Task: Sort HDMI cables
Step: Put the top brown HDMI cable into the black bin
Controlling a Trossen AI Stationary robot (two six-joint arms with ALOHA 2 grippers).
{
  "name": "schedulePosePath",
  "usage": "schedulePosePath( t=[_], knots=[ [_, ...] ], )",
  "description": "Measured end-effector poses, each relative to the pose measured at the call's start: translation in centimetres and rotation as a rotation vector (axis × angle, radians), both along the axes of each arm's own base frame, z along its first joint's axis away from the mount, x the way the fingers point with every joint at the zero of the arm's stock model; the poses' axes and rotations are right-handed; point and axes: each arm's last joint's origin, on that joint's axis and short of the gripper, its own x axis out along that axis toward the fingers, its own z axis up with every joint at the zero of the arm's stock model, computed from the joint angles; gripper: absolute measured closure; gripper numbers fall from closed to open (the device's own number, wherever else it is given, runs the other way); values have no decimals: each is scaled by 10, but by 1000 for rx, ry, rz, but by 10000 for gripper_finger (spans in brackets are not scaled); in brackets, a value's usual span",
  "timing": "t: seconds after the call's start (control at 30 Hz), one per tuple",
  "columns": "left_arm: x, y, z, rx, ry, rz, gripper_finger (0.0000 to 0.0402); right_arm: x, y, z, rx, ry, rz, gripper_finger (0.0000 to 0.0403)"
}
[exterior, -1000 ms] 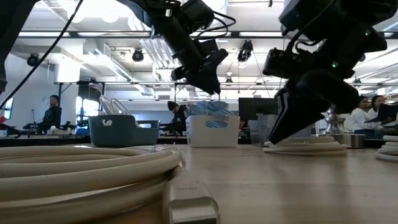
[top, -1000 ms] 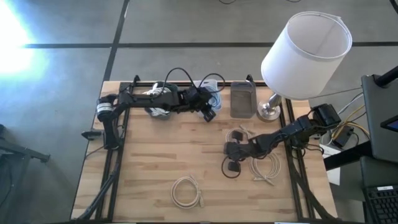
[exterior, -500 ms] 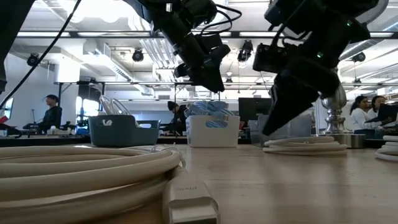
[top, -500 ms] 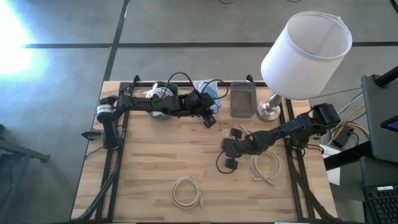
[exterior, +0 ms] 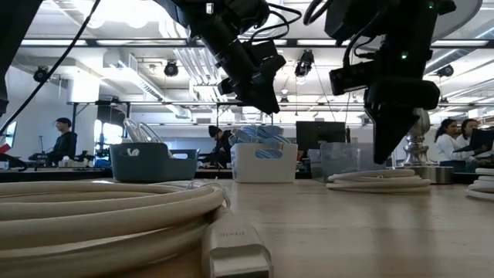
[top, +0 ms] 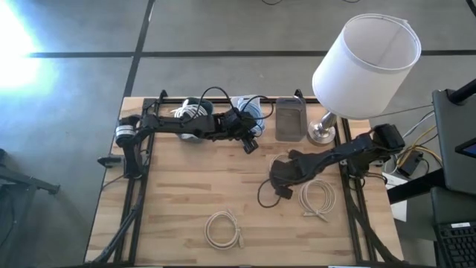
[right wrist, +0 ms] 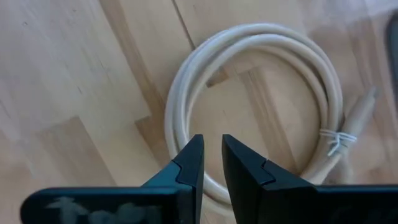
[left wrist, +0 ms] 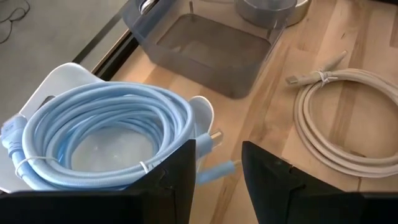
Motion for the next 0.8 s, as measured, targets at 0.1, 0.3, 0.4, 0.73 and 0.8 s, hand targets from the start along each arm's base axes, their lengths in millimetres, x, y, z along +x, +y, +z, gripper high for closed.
schedulePosePath(
  t=[0.1, 0.3, 0.4, 0.73, 0.8],
  knots=[
    [0, 0, 0, 1, -1, 0, 268, 3, 0, -3, 21, 6, -9, 338],
    [0, 0, 0, 2, -1, -1, 268, 6, -1, -12, 76, 28, -50, 304],
    [0, 0, 0, 1, 0, -1, 268, 7, -1, -15, 75, 35, -52, 290],
    [-2, 0, -7, -3, 22, -1, 268, 16, -1, -35, 76, 31, -62, 277],
    [-4, -1, -11, -5, 33, -1, 268, 18, -1, -37, 76, 35, -63, 281]
  ],
)
